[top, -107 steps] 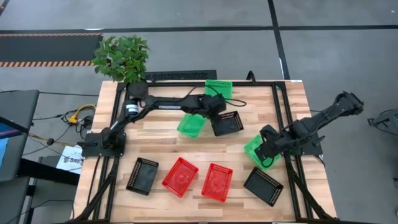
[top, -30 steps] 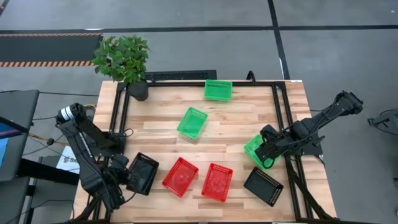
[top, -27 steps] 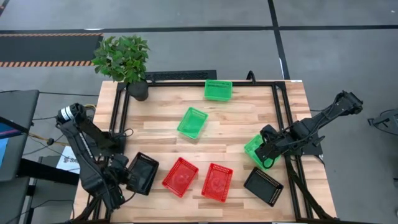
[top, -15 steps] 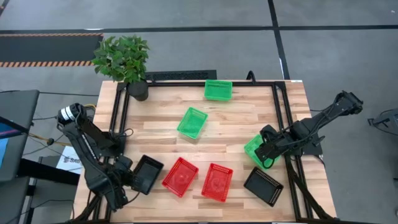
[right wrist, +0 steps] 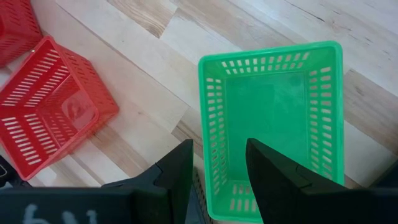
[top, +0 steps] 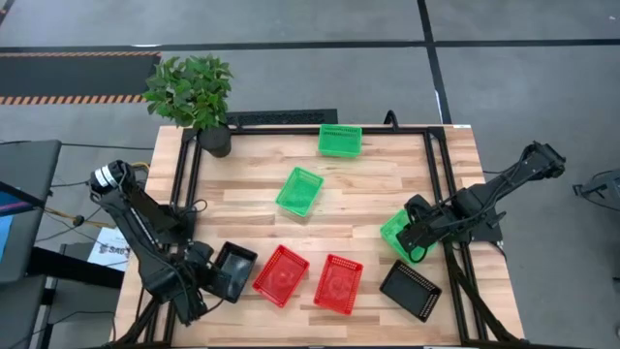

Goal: Stack baskets by color
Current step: Stack the top black bin on top of the bottom left black bin, then stack the top green bin on top of the middle green bin

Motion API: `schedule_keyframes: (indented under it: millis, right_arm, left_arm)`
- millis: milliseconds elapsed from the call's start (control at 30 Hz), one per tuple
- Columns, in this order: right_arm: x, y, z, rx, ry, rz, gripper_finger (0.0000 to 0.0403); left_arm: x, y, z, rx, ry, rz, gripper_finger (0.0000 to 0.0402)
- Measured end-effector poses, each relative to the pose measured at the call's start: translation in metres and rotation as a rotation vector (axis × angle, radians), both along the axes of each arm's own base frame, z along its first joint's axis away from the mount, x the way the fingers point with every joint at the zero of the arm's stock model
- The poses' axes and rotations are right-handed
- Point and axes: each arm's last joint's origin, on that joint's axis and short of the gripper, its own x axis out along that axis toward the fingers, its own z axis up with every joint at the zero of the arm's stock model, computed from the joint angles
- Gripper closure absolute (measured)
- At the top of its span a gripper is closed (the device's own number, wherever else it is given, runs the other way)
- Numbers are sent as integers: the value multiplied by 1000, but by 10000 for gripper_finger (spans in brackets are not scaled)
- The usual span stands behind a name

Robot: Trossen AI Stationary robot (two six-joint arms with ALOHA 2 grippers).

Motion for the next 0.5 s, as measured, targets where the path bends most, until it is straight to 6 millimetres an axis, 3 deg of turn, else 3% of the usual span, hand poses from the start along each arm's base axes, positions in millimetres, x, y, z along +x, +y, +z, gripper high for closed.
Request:
schedule_keyframes:
  millis: [267,500]
  right_arm:
    - [0,0,0,-4,1,8,233]
    - [0,0,0,-19,-6,7,233]
  left_arm:
    - [6,24,48,-64,-252,82,181]
    - [29,80,100,143,-514,6,187]
